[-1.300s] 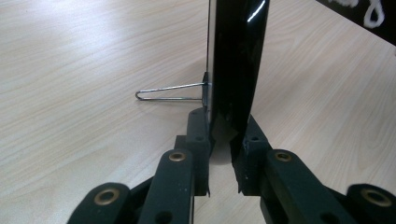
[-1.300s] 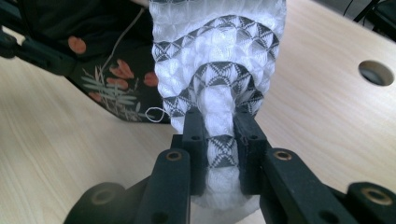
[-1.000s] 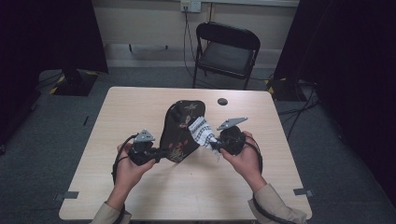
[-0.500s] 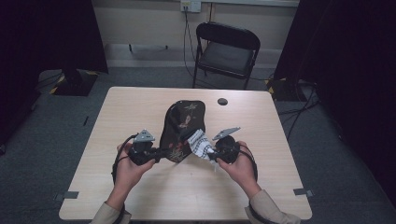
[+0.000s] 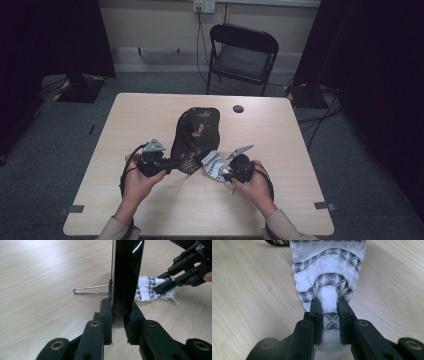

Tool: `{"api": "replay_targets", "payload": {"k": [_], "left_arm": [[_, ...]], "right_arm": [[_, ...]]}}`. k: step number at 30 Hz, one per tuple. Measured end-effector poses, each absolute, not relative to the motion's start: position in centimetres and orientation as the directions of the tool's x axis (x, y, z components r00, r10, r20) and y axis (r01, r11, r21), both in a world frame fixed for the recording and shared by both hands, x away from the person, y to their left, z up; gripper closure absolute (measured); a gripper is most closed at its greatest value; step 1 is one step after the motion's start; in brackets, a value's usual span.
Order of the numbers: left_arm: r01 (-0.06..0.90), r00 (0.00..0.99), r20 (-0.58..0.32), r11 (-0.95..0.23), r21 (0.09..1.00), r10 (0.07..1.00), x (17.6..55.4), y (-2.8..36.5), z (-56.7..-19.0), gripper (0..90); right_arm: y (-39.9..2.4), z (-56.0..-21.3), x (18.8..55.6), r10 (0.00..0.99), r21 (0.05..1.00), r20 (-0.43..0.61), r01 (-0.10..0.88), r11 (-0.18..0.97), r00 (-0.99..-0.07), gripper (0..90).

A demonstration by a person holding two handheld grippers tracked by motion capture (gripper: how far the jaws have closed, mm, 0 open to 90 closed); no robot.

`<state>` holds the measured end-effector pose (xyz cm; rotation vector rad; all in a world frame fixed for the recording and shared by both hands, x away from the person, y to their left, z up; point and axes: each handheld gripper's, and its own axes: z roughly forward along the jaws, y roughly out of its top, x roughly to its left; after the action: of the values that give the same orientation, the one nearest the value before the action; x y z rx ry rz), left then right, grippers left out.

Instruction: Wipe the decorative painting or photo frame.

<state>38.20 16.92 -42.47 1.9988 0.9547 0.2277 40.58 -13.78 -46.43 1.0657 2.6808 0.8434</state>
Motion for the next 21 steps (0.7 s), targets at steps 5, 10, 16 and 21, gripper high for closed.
{"api": "replay_targets", "payload": {"k": [5, 10, 16, 21], "left_arm": [[0.54, 0.687, -0.191, -0.317, 0.78, 0.701, 38.2, 17.0, -42.5, 78.6], [0.54, 0.685, -0.19, -0.314, 0.781, 0.704, 38.2, 17.0, -42.5, 78.6], [0.539, 0.686, -0.188, -0.318, 0.78, 0.703, 38.3, 17.0, -42.5, 78.6], [0.54, 0.688, -0.193, -0.315, 0.781, 0.7, 38.4, 17.0, -42.4, 78.7]], "right_arm": [[-14.2, -46.1, 40.5, 0.67, 0.547, 0.075, 0.592, 0.592, -0.739, 77.6], [-14.9, -44.2, 40.4, 0.674, 0.573, 0.055, 0.576, 0.583, -0.737, 77.7], [-15.9, -40.2, 40.1, 0.681, 0.627, 0.009, 0.535, 0.566, -0.732, 77.7], [-16.2, -36.6, 40.1, 0.687, 0.672, -0.028, 0.495, 0.551, -0.727, 77.7]]}}
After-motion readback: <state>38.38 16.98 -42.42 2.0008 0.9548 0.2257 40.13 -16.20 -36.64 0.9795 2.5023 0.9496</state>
